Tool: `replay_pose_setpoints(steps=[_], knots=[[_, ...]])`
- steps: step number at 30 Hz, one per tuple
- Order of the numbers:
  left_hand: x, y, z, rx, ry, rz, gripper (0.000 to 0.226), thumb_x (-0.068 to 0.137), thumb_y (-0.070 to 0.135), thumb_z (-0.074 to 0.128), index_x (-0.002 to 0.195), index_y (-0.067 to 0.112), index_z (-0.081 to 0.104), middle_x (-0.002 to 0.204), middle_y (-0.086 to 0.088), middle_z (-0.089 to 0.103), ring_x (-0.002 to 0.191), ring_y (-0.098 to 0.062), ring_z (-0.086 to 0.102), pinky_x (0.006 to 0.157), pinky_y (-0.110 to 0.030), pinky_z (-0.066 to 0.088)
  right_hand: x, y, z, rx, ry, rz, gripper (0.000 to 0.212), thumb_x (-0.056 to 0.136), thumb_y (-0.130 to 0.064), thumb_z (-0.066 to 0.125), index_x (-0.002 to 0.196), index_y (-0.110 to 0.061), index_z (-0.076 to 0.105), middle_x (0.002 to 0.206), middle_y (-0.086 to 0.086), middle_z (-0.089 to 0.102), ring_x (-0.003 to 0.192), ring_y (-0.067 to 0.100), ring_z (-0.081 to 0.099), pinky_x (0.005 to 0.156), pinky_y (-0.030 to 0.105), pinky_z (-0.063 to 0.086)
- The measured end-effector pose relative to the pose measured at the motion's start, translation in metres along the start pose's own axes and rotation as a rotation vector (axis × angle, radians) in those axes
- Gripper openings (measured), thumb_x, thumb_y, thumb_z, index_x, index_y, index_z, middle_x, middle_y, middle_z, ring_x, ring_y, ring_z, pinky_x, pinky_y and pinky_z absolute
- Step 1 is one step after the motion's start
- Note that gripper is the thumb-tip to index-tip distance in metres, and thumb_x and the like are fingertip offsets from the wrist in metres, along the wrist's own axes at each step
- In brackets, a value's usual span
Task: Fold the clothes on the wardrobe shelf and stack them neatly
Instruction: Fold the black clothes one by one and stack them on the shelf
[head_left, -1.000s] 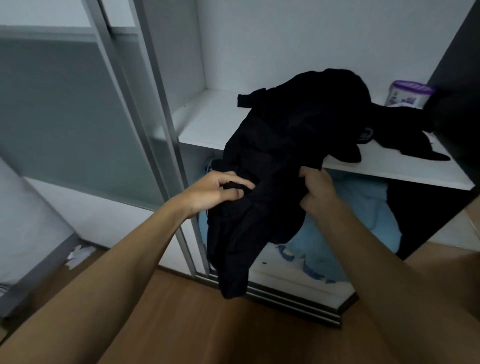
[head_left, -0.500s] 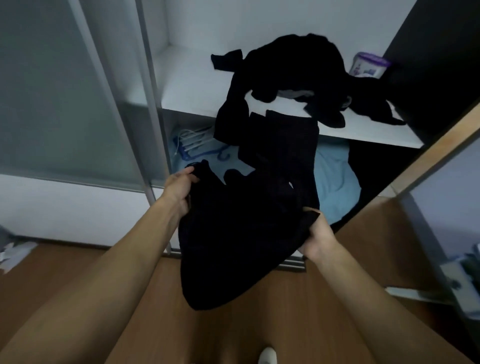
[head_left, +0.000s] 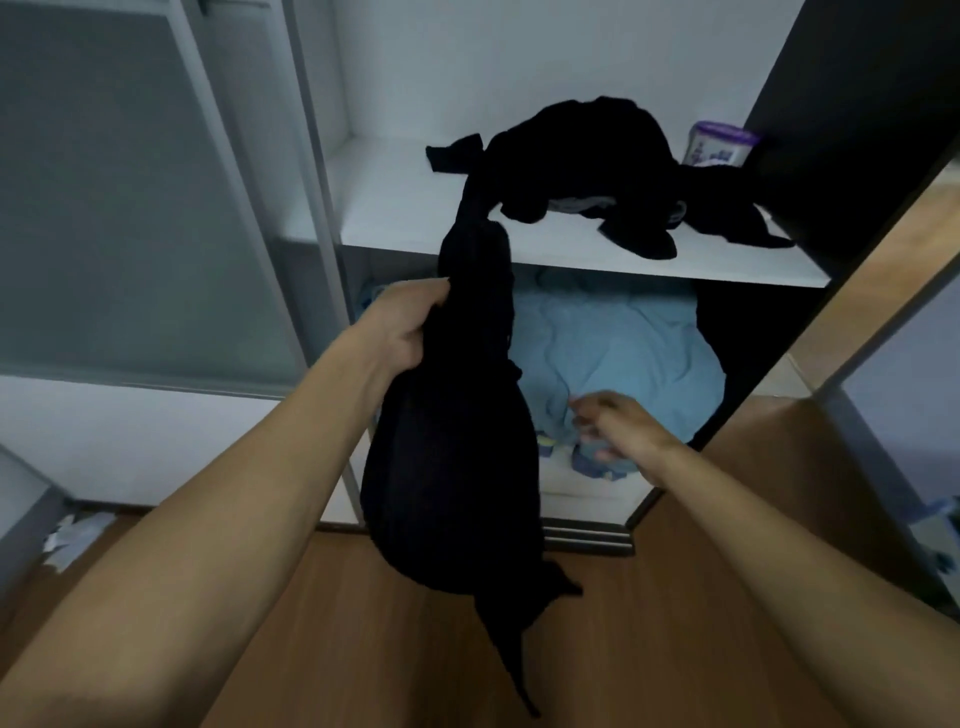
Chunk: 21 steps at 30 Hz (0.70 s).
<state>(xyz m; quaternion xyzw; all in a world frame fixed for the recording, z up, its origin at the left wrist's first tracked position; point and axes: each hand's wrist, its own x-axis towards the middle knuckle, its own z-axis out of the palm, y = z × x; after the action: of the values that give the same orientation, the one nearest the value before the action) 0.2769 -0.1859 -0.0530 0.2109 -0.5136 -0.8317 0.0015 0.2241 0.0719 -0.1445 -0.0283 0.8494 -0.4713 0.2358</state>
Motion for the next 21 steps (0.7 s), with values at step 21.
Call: replay_pose_setpoints(steps=[21], knots=[[-0.031, -0.004, 0.018, -0.268, -0.288, 0.364, 0.03, 0.091, -0.008, 0.044, 0.078, 0.01, 0.063, 0.07, -0.001, 0.063, 0.066, -0.012, 0.062, 0.076, -0.026, 0.058, 0.002, -0.034, -0.016, 1.065, -0.364, -0.015, 0.06, 0.087, -0.051, 0.07, 0.136, -0.017, 0.06, 0.131, 0.008, 0.067, 0.122, 0.025, 0.063, 0.11, 0.043, 0.044]])
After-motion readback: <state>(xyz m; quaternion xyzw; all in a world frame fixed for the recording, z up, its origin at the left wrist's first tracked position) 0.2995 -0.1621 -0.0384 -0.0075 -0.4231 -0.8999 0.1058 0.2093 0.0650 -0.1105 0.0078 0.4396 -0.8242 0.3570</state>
